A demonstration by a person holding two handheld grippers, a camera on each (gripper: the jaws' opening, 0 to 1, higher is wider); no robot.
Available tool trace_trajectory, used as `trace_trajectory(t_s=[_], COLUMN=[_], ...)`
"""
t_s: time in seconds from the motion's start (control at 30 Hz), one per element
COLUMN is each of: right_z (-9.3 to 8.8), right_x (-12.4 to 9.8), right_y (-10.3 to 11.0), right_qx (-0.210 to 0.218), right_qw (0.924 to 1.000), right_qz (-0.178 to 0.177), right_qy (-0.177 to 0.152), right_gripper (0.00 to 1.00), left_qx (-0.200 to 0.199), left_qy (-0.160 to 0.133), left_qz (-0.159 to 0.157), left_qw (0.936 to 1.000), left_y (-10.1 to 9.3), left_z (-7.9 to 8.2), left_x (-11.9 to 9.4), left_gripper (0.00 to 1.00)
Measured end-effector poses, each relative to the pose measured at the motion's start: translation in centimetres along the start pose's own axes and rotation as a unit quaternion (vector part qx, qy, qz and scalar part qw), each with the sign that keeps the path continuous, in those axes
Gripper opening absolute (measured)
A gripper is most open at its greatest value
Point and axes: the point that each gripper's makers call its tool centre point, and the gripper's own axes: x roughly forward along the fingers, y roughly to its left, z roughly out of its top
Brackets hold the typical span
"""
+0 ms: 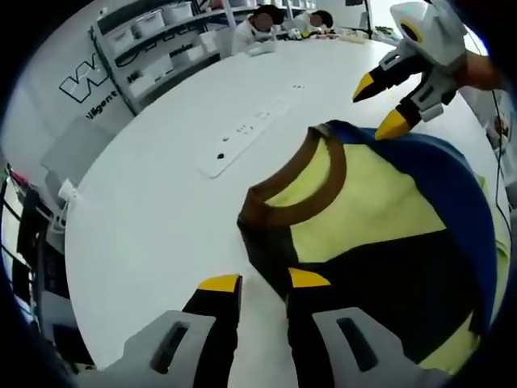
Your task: Fold the garment on the visible template until the final outline fits inside the template.
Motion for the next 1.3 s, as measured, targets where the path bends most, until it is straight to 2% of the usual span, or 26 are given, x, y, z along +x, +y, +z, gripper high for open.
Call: trace_trajectory(t_s=[0.17, 0.4, 0.67, 0.77, 0.93, 1.07, 1.13, 1.3], right_z=[-0.4, -0.7, -0.2, 0.0, 0.7, 1.5, 1.8, 2.0], right_x=[-1.1, -2.9, -4.7, -5.4, -6.7, -7.8, -8.3, -8.9], right_y=[0.3, 1.3, 2.4, 2.7, 3.3, 3.9, 4.3, 5.1], right_qx=[0.019, 0.016, 0.016, 0.016, 0.012, 0.007, 0.005, 0.001], right_qw=[0.9998, 0.9998, 0.9996, 0.9995, 0.9992, 0.9986, 0.9982, 0.9977], right_qz=[0.008, 0.011, 0.012, 0.012, 0.015, 0.016, 0.019, 0.023], right_qy=[-0.006, -0.009, -0.020, -0.025, -0.036, -0.050, -0.057, -0.064], right_gripper=[0.49, 0.52, 0.55, 0.57, 0.62, 0.66, 0.68, 0.70], left_qx=[0.002, 0.000, -0.001, -0.018, -0.009, -0.021, -0.041, -0.021], left_qy=[-0.002, -0.003, -0.009, -0.016, -0.020, -0.039, -0.059, -0.057], left_qz=[-0.002, 0.001, 0.002, 0.000, 0.004, 0.007, 0.005, 0.015], left_qw=[1.0000, 1.0000, 1.0000, 0.9997, 0.9997, 0.9990, 0.9974, 0.9981], left_y=[-0.5, -0.8, -1.6, -1.8, -2.3, -2.6, -3.0, -3.5], left_z=[-0.2, -0.8, -1.5, -1.7, -2.0, -1.5, -1.1, -1.9], left_x=[-1.2, -2.8, -4.9, -5.8, -7.3, -8.7, -9.5, -10.7], left_gripper=[0.29, 0.28, 0.29, 0.32, 0.38, 0.45, 0.49, 0.54])
